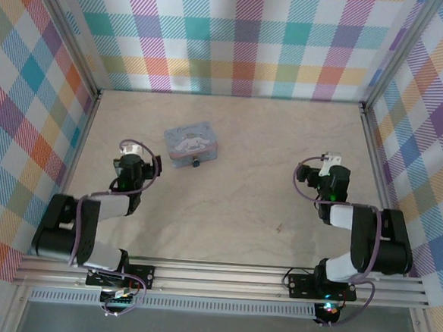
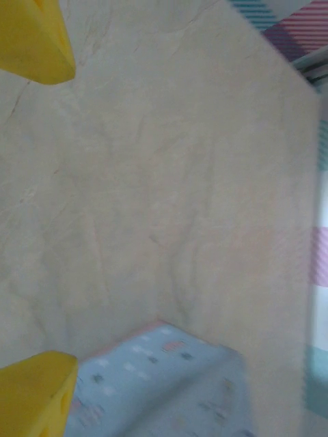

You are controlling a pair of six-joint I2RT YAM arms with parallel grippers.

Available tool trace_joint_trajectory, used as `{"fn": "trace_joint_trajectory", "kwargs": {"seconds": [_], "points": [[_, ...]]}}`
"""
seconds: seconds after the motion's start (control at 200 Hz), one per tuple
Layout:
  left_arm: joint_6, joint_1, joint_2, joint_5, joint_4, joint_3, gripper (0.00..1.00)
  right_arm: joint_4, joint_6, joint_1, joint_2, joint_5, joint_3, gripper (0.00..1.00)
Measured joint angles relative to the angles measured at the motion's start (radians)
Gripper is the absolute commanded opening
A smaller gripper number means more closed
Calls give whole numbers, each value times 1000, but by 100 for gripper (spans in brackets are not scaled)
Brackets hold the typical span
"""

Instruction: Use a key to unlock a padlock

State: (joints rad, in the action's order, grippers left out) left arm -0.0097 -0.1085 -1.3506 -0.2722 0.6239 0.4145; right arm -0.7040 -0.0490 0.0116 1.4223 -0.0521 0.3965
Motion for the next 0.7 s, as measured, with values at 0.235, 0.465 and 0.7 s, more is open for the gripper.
{"fn": "trace_joint_trajectory", "kwargs": {"seconds": [0.235,0.465,0.7], "points": [[-162,-2,183,58,-233,167,100,437,-133,0,-285,-19,200,100],[-342,-104,201,216,-415,259,100,854,-462,-35,-443,44,340,100],[-418,-351,160,270,-455,294,100,1202,-734,-165,-449,80,317,92]]}}
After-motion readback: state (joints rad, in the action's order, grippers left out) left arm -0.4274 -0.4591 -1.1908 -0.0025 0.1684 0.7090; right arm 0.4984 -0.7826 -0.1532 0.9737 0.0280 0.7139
